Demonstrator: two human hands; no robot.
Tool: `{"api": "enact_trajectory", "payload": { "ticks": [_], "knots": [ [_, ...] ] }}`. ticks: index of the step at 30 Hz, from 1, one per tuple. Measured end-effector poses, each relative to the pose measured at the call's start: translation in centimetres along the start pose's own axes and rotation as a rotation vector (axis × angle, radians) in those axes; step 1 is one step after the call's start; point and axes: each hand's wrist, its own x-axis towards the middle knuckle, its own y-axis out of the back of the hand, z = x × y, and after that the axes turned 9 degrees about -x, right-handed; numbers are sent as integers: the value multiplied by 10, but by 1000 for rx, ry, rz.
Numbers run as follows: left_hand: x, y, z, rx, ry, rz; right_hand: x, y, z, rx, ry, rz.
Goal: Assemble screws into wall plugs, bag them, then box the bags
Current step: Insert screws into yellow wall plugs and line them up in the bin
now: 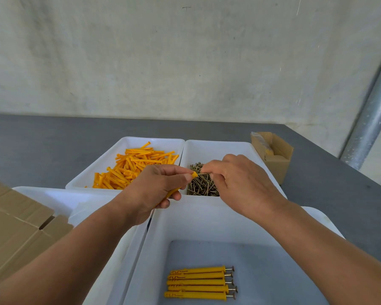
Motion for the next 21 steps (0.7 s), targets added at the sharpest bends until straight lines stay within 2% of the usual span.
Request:
{"api": "enact_trajectory", "payload": {
  "ticks": [7, 21],
  "knots": [
    [-1, -3, -2, 221, -74, -22, -1, 2, -6, -81, 84, 7],
    [0, -4, -1, 211, -73, -14, -2, 3, -11, -36, 140, -36]
  ]
}}
